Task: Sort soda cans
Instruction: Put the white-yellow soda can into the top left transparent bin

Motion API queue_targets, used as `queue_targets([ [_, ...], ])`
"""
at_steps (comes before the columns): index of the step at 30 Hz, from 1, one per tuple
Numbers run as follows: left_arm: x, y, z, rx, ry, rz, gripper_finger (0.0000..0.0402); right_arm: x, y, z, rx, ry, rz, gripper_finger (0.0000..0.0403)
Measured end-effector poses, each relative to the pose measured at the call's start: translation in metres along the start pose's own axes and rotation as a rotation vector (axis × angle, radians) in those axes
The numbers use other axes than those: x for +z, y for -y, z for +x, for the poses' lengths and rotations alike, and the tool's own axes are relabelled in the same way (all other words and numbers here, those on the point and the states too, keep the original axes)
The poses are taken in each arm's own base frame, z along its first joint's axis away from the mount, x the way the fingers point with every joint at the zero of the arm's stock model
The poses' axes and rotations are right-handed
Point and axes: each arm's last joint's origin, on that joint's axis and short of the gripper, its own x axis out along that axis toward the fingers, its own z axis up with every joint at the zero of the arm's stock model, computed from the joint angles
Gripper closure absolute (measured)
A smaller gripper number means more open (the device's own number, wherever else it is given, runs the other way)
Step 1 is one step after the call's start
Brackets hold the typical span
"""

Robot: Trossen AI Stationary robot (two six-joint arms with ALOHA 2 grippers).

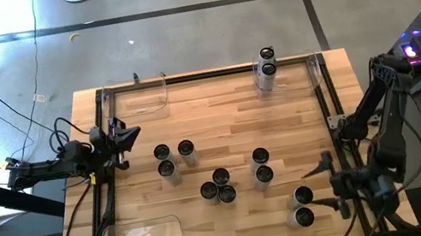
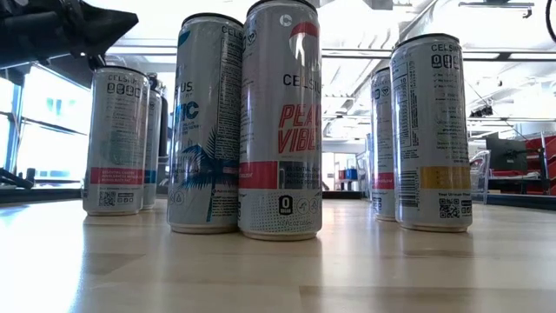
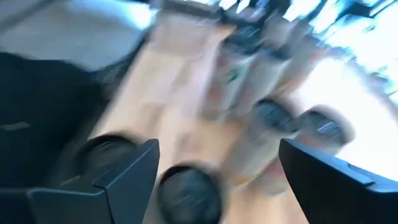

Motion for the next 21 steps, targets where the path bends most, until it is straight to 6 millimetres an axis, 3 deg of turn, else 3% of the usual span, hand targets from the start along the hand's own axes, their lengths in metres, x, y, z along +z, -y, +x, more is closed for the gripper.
queue_targets([
  [5,0.003,0.001,0.001,-0.008,0.037,0.048,0.0401,0.013,0.006,0.023,-0.073,0.027,-0.095,0.0080],
  [11,0.000,0.007,0.009,-0.058,-0.009,0.105,0.0401,0.045,0.032,0.064,0.129,0.077,-0.139,0.0080],
  [15,-0.003,0.016,0.022,-0.072,-0.109,0.115,0.0401,0.062,0.059,0.086,0.206,0.178,-0.143,0.0081],
  [21,-0.008,0.037,0.054,-0.044,-0.306,0.272,0.0401,0.075,0.094,0.102,0.138,0.270,-0.072,0.0081],
])
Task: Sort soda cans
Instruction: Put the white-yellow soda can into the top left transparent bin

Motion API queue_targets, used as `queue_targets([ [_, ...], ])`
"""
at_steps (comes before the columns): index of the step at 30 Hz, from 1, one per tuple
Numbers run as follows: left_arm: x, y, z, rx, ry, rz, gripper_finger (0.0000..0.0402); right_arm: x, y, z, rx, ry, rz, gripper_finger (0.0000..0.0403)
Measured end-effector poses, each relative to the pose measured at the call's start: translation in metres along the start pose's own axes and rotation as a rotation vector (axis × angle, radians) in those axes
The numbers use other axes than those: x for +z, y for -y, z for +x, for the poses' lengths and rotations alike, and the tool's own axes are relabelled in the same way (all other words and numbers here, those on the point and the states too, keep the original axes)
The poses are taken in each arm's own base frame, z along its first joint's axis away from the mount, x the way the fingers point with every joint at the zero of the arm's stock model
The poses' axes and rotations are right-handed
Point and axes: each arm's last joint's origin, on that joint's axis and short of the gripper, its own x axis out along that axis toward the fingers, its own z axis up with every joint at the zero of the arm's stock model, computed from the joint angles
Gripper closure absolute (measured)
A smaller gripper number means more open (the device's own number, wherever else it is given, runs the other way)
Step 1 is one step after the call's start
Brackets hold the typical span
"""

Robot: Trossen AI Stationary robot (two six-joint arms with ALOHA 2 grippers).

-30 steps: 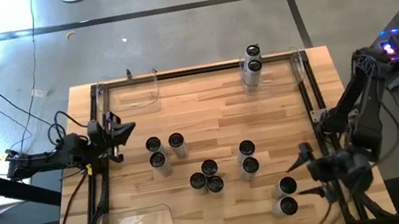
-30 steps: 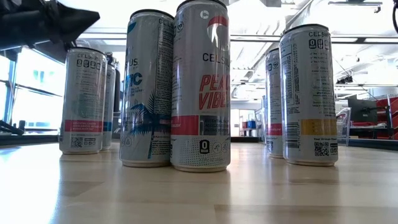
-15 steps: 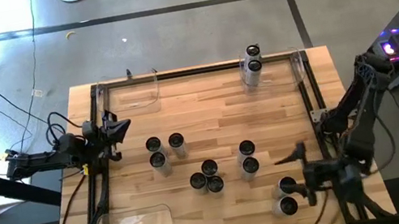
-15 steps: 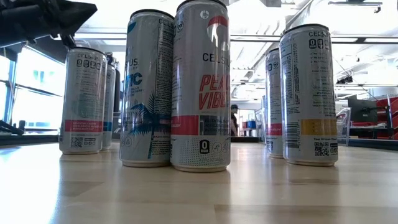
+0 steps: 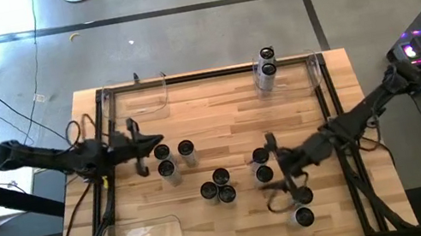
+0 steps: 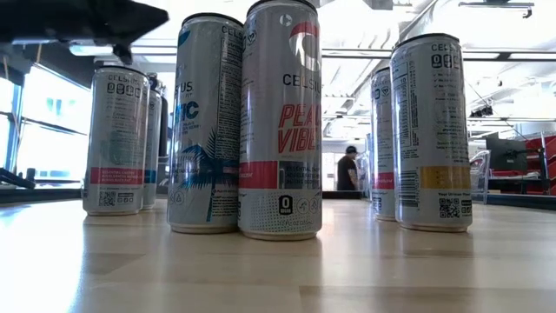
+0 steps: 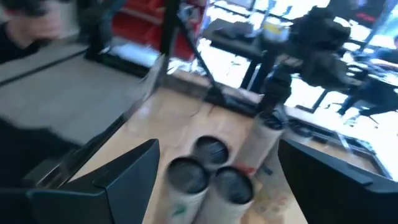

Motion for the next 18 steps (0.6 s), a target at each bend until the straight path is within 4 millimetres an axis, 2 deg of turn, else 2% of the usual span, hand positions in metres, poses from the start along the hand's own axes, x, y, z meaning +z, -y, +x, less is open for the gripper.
queue_targets([
  [3,0.016,0.009,0.018,0.029,-0.085,0.111,0.0402,0.000,0.011,0.001,-0.052,0.006,0.062,0.0081],
  [9,0.072,0.018,0.050,0.072,-0.267,0.186,0.0385,0.009,0.017,-0.014,-0.103,0.040,0.163,0.0081],
  [13,0.103,0.023,0.066,0.063,-0.360,0.235,0.0344,0.012,0.012,-0.030,-0.093,0.029,0.211,0.0081],
  [18,0.123,0.029,0.085,0.061,-0.438,0.263,0.0271,0.007,0.006,-0.038,-0.114,-0.037,0.197,0.0081],
])
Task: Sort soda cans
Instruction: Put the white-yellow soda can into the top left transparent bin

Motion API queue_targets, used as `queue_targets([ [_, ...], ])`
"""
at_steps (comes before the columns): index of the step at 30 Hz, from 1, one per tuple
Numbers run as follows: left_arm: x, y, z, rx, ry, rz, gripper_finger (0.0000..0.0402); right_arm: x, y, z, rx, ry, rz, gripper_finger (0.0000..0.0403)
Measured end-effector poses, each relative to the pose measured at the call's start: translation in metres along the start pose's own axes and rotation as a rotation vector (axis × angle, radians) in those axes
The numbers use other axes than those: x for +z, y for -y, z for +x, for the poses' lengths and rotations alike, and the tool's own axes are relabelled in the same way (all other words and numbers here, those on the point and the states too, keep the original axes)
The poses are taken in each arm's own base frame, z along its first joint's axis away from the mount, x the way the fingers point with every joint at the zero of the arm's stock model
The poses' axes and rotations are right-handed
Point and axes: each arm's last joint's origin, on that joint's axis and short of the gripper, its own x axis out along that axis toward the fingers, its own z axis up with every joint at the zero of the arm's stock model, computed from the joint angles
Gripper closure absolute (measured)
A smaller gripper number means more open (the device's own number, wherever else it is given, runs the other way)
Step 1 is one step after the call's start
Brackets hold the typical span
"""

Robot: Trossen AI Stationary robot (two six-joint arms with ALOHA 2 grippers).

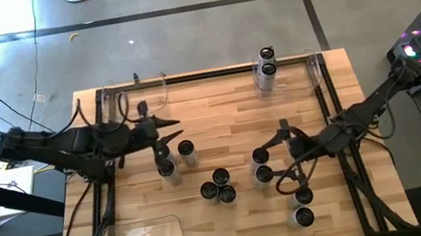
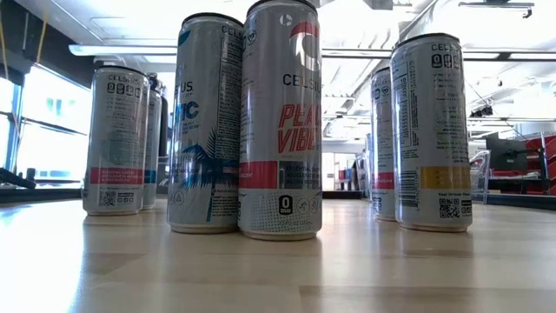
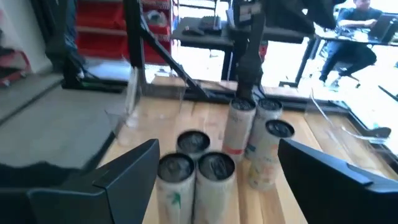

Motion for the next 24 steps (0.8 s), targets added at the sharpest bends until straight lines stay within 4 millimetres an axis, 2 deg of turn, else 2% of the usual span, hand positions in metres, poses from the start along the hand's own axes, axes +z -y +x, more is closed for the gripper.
queue_targets([
  [4,0.006,0.001,0.011,0.009,-0.048,-0.076,0.0211,-0.006,-0.003,0.000,-0.001,-0.052,-0.015,0.0081],
  [11,-0.018,0.007,0.033,-0.065,-0.266,-0.158,0.0127,-0.012,-0.003,0.001,-0.004,-0.102,-0.035,0.0081],
  [18,-0.040,0.013,0.062,-0.041,-0.440,-0.123,0.0110,-0.012,-0.003,0.001,-0.004,-0.102,-0.034,0.0081],
  [24,-0.061,0.010,0.087,-0.117,-0.593,-0.179,0.0110,-0.012,-0.003,0.002,-0.004,-0.101,-0.033,0.0081],
])
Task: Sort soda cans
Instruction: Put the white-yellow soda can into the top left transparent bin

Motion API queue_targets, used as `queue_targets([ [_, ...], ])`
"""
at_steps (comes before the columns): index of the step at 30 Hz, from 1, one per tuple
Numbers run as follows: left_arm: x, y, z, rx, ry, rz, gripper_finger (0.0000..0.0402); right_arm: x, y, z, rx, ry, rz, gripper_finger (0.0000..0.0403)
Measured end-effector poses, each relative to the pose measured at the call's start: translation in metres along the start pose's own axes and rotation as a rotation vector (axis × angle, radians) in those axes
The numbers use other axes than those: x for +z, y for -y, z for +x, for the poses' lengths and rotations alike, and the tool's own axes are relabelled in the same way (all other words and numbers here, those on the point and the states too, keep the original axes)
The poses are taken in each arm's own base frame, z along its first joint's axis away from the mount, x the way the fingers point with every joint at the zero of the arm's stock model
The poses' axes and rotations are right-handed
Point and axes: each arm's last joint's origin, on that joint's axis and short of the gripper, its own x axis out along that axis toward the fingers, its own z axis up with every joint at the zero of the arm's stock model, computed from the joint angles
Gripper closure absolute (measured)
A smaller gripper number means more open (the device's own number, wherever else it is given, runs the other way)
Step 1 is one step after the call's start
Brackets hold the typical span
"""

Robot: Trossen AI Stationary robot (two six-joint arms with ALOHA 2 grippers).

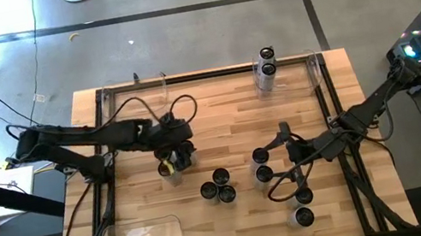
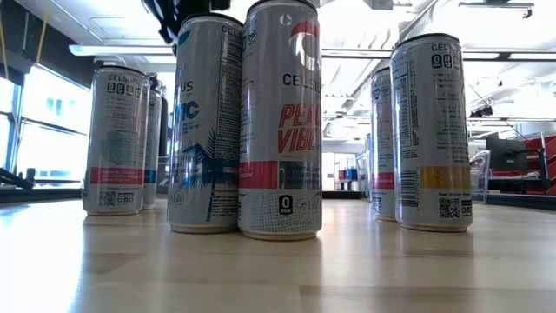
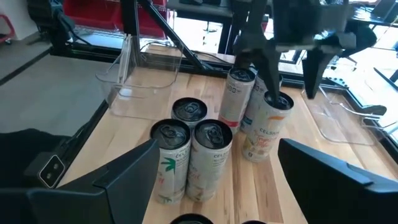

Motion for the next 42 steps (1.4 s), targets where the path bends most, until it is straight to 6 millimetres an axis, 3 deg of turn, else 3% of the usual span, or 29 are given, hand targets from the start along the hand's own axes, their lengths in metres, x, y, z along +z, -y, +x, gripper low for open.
queue_targets([
  [6,-0.001,-0.013,0.009,-0.032,-0.058,-0.039,0.0110,0.000,0.000,0.000,0.000,0.000,0.007,0.0081],
  [16,-0.008,-0.015,0.006,-0.030,-0.133,0.041,0.0110,0.000,0.000,0.000,0.000,0.000,0.007,0.0081],
  [28,-0.005,-0.017,-0.001,-0.032,-0.072,0.113,0.0110,0.000,0.000,0.000,0.000,-0.002,0.014,0.0081],
  [35,-0.007,-0.003,-0.016,-0.085,-0.030,0.208,0.0110,-0.001,0.001,0.000,-0.003,-0.007,0.012,0.0081],
  [42,-0.014,0.005,-0.001,-0.070,-0.096,0.220,0.0110,-0.001,0.000,0.000,-0.003,-0.009,0.011,0.0081],
])
